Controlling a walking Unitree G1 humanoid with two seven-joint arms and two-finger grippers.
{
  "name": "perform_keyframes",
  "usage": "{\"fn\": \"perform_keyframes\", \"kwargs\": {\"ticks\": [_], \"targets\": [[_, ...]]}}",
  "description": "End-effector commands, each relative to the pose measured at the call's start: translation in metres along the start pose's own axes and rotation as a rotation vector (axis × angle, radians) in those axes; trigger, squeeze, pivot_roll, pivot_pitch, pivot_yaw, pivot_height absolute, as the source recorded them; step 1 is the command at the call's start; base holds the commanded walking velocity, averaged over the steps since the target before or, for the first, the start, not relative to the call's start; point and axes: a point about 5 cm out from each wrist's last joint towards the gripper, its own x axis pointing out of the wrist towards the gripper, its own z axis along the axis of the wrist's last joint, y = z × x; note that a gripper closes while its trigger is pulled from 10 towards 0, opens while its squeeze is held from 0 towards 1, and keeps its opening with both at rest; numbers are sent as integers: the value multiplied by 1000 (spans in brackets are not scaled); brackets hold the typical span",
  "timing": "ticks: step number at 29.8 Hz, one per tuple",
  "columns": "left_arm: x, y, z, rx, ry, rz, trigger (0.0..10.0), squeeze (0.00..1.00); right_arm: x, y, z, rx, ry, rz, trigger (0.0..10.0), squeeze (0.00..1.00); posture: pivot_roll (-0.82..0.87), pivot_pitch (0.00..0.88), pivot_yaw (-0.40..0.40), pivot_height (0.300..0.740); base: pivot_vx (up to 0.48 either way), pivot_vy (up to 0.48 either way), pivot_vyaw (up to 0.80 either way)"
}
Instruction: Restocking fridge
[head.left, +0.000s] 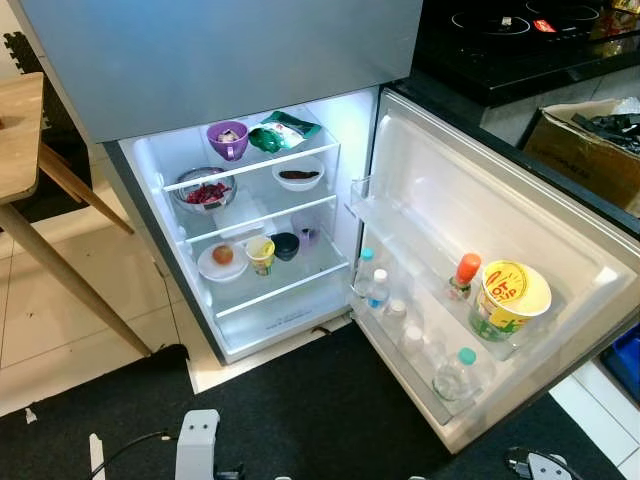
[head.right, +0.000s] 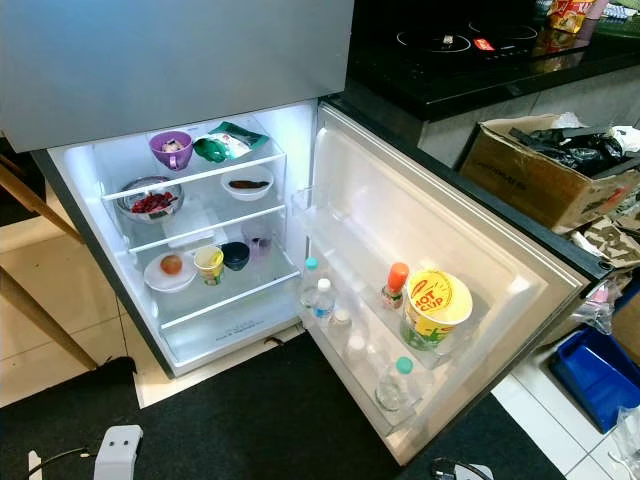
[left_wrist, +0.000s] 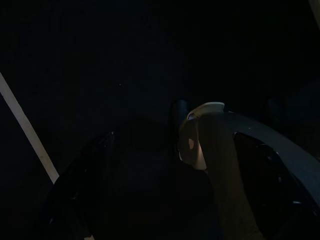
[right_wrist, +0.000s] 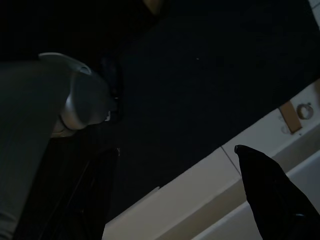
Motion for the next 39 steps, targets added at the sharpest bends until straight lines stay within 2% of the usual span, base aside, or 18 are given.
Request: {"fn": "perform_keyframes", "kwargs": {"ticks": [1, 4, 6, 9, 12, 18, 20, 21, 23, 24, 26, 27, 28, 32, 34, 36, 38, 39], "targets": [[0, -3, -5, -4, 17, -10, 10000, 0, -1, -9, -2, -12, 19, -60, 10000, 0, -37, 37, -11, 740, 0, 0, 0], [-1, -4, -6, -3, 18, -15, 10000, 0, -5, -31, -8, 21, 56, -196, 10000, 0, -32, 38, -15, 740, 0, 0, 0], [-1, -4, -6, -3, 18, -15, 10000, 0, -5, -31, -8, 21, 56, -196, 10000, 0, -32, 38, -15, 740, 0, 0, 0], [-1, -3, -7, 0, 20, -17, 10000, 0, -10, -51, -14, 57, 88, -306, 10000, 0, -32, 38, -17, 740, 0, 0, 0], [-1, -3, -7, 5, 20, -17, 10000, 0, -17, -84, 9, 271, -41, -454, 10000, 0, -31, 35, -17, 740, 0, 0, 0], [-1, -3, -6, 17, 22, -20, 10000, 0, -26, -110, 53, 451, -252, -505, 10000, 0, -33, 33, -14, 740, 0, 0, 0], [-1, -3, -6, 21, 22, -21, 10000, 0, -30, -118, 68, 507, -320, -511, 9412, 0, -33, 33, -14, 740, 0, 0, 0], [-1, -3, -6, 21, 21, -21, 10000, 0, -35, -126, 87, 543, -408, -515, 0, 0, -28, 35, -18, 740, 0, 0, 0], [-1, -3, -6, 21, 21, -21, 10000, 0, -35, -126, 87, 543, -408, -515, 0, 0, -28, 35, -18, 740, 0, 0, 0], [-1, -3, -6, 20, 20, -21, 10000, 0, -41, -131, 109, 596, -501, -490, 0, 0, -28, 35, -18, 740, 0, 0, 0], [-1, -3, -6, 19, 19, -21, 10000, 0, -45, -133, 125, 624, -563, -463, 0, 0, -28, 35, -18, 740, 0, 0, 0], [-1, -3, -7, 16, 21, -21, 10000, 0, -49, -133, 145, 667, -645, -393, 10000, 0, -29, 38, -19, 740, 0, 0, 0], [-1, -3, -7, 16, 21, -21, 10000, 0, -49, -133, 145, 667, -645, -393, 10000, 0, -29, 38, -19, 740, 0, 0, 0], [-1, -5, -10, 12, 28, -24, 10000, 0, -55, -106, 195, 647, -838, -68, 10000, 0, -32, 41, -20, 740, 0, 0, 0], [-1, -6, -10, 12, 28, -25, 10000, 0, -52, -91, 201, 603, -843, 45, 10000, 0, -32, 41, -20, 740, 0, 0, 0], [-1, -6, -10, 12, 28, -25, 10000, 0, -52, -91, 201, 603, -843, 45, 10000, 0, -32, 41, -20, 740, 0, 0, 0], [-1, -6, -10, 12, 27, -26, 10000, 0, -49, -70, 204, 506, -841, 190, 10000, 0, -32, 41, -20, 740, 0, 0, 0], [-1, -6, -10, 12, 27, -26, 10000, 0, -49, -70, 204, 506, -841, 190, 10000, 0, -32, 41, -20, 740, 0, 0, 0]]}}
